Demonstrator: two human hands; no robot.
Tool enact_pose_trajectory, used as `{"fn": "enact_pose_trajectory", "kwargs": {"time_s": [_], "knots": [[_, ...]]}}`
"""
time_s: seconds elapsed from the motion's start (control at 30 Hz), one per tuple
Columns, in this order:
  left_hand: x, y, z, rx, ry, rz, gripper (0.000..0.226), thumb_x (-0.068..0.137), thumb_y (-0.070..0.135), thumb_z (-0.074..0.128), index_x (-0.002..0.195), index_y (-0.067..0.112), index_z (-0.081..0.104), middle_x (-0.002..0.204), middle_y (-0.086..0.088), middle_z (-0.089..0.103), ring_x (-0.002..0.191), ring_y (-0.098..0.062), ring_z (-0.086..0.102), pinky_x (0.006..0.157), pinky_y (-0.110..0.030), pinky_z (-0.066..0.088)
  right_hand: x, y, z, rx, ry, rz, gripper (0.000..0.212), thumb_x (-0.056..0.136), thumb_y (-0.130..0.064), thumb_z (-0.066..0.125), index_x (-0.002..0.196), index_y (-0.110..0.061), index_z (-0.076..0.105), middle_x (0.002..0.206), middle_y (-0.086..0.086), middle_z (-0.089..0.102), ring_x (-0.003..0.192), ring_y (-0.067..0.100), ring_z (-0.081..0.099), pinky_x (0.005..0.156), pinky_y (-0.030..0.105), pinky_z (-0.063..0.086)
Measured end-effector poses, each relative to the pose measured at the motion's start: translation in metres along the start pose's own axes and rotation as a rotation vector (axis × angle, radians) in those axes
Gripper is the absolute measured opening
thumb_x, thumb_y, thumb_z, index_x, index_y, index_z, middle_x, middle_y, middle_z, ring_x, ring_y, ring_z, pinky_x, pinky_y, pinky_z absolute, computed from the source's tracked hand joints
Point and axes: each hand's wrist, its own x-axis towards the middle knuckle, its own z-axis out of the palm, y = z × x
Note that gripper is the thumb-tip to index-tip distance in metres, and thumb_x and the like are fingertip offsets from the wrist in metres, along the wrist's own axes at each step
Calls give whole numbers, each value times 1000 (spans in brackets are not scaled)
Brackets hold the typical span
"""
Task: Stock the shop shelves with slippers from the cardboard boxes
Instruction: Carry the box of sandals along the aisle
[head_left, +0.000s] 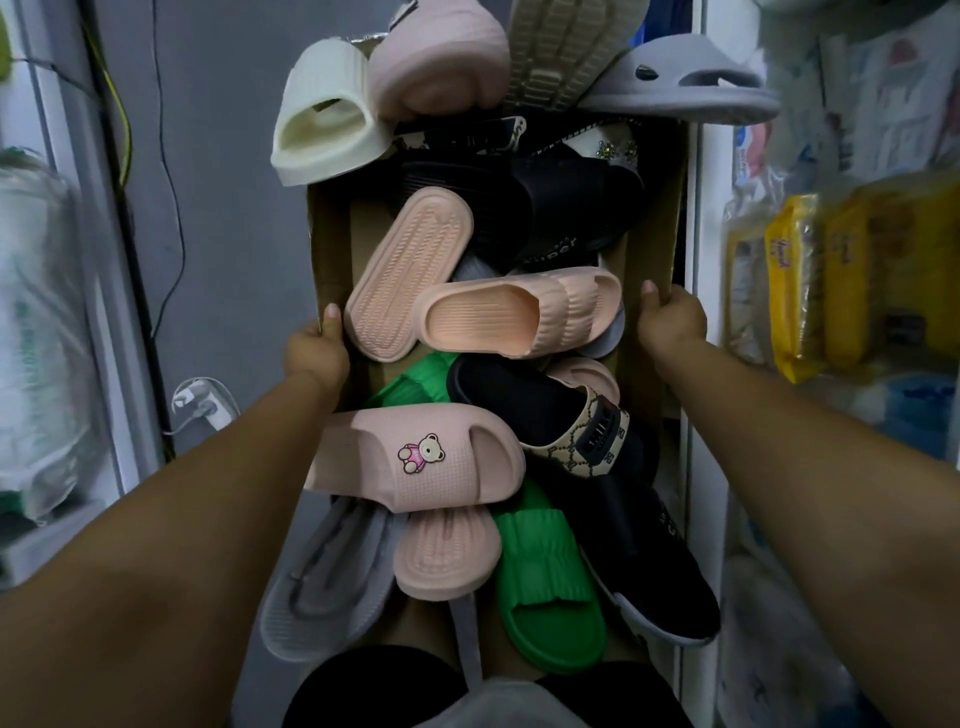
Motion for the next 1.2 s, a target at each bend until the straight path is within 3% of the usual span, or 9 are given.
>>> {"fn": "enact_pose_trajectory", "kwargs": {"time_s": [0.17, 0.27, 0.4, 0.53, 0.6, 0.8, 0.97, 1.07, 1.2], "knots": [[7, 8, -2, 3, 2, 30, 54, 108, 44, 41, 112, -3, 67, 116, -26, 66, 110, -38, 60, 88, -38, 42, 7, -2, -3, 63, -29, -12, 39, 107, -38, 45, 110, -3, 64, 101, 13, 60, 109, 39, 61, 85, 35, 43], [21, 16, -3, 25, 16, 47, 57, 108, 46, 40, 106, -4, 67, 113, -29, 66, 108, -42, 61, 86, -40, 43, 8, -14, -6, 116, -67, -42, 38, 103, -39, 54, 122, -8, 65, 114, 13, 67, 111, 32, 62, 92, 35, 49], [27, 24, -3, 28, 3, 74, 54, 109, 40, 39, 113, -7, 65, 117, -29, 65, 110, -41, 60, 80, -33, 36, 9, -23, -8, 149, -86, -76, 44, 95, -42, 65, 129, -15, 62, 126, 10, 68, 117, 32, 62, 105, 47, 50], [21, 24, -6, 31, -45, 77, 45, 107, 34, 47, 127, -4, 59, 131, -26, 61, 123, -41, 56, 98, -40, 43, 2, -23, -10, 94, -117, -94, 51, 95, -38, 67, 135, -10, 55, 132, 11, 63, 121, 31, 59, 101, 35, 48], [18, 22, -11, 39, -49, 95, 42, 104, 33, 54, 122, -4, 60, 126, -27, 63, 119, -42, 58, 98, -43, 44, -3, -23, -11, 37, -124, -105, 56, 94, -38, 69, 138, -8, 51, 133, 12, 62, 122, 31, 58, 96, 31, 45], [-4, 24, -31, 96, -130, 152, 45, 95, 40, 67, 125, 6, 59, 122, -16, 67, 113, -36, 62, 96, -42, 50, -17, -26, -22, -81, -163, -100, 75, 87, -52, 73, 138, -6, 46, 132, 14, 61, 120, 35, 58, 98, 42, 51], [-21, 30, -54, 222, -208, 309, 69, 83, 56, 69, 139, 21, 51, 132, -11, 65, 121, -34, 61, 103, -48, 50, -43, -32, -34, -191, -159, -145, 83, 84, -46, 77, 146, -5, 39, 137, 18, 59, 126, 38, 56, 103, 45, 49], [-34, 42, -70, 311, -251, 430, 60, 93, 39, 71, 143, 13, 51, 143, -12, 57, 131, -32, 53, 108, -41, 44, -71, -37, -39, -208, -137, -162, 78, 86, -46, 75, 145, -8, 42, 137, 17, 59, 126, 38, 56, 102, 44, 49], [-39, 58, -98, 447, -236, 610, 68, 95, 38, 69, 152, 9, 44, 155, -12, 46, 142, -32, 43, 116, -41, 34, -128, -47, -44, -226, -90, -209, 87, 86, -47, 75, 154, -13, 34, 142, 16, 58, 129, 36, 55, 104, 43, 48]]}}
